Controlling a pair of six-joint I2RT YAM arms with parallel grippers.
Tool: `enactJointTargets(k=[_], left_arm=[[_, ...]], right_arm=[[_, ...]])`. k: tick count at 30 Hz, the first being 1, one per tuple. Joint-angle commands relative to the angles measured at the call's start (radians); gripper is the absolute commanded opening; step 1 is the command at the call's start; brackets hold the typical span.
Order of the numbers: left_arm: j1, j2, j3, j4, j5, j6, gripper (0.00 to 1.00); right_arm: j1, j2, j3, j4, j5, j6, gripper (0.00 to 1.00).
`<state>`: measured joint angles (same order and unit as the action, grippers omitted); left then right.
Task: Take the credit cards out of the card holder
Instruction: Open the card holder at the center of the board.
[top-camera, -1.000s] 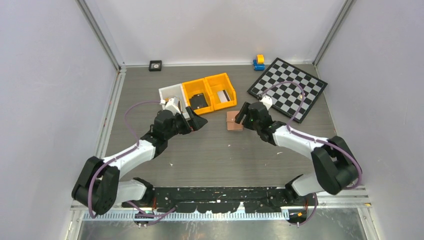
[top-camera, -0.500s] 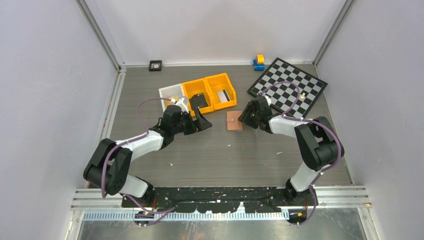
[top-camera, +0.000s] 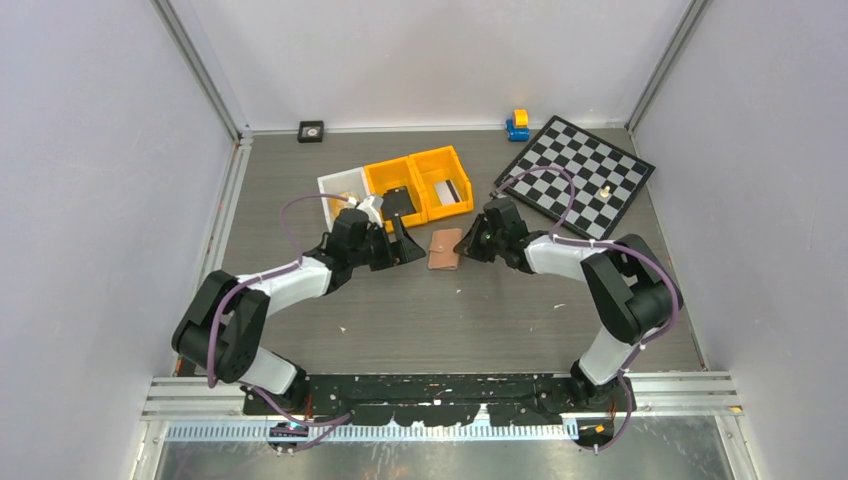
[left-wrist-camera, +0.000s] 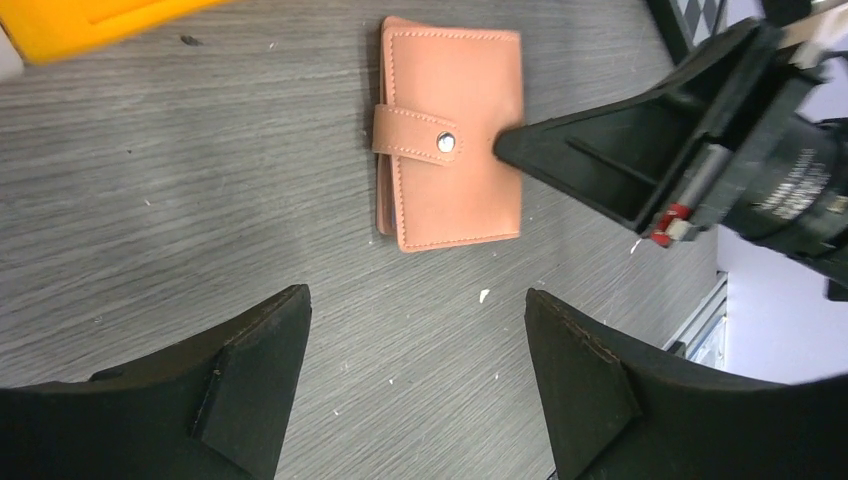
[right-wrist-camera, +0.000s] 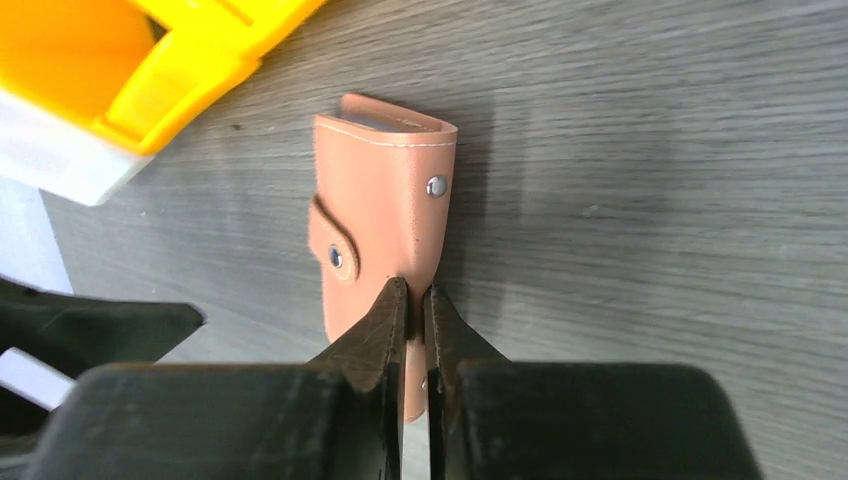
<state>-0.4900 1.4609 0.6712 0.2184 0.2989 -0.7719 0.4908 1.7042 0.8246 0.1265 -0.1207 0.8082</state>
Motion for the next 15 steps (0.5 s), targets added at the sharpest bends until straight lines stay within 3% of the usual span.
enactJointTargets(k=[1,11,15], left_arm=[[-0.023,0.026,0.044,0.009,-0.013,0.029,0.8],[-0.037,-0.016,0.038,-0.016,-0.061,0.049,0.78],[-0.036,-0.054,0.033,-0.049,-0.088,0.065,0.78]], right_arm=[[0.012,-0.11,-0.009,-0.015,0.067,-0.016,0.06],[0.026,-0.186,-0.023,-0.002,0.005,-0.034,0.01],[0.046,-0.204,0.007,-0.113,-0.079,-0.092,0.01]])
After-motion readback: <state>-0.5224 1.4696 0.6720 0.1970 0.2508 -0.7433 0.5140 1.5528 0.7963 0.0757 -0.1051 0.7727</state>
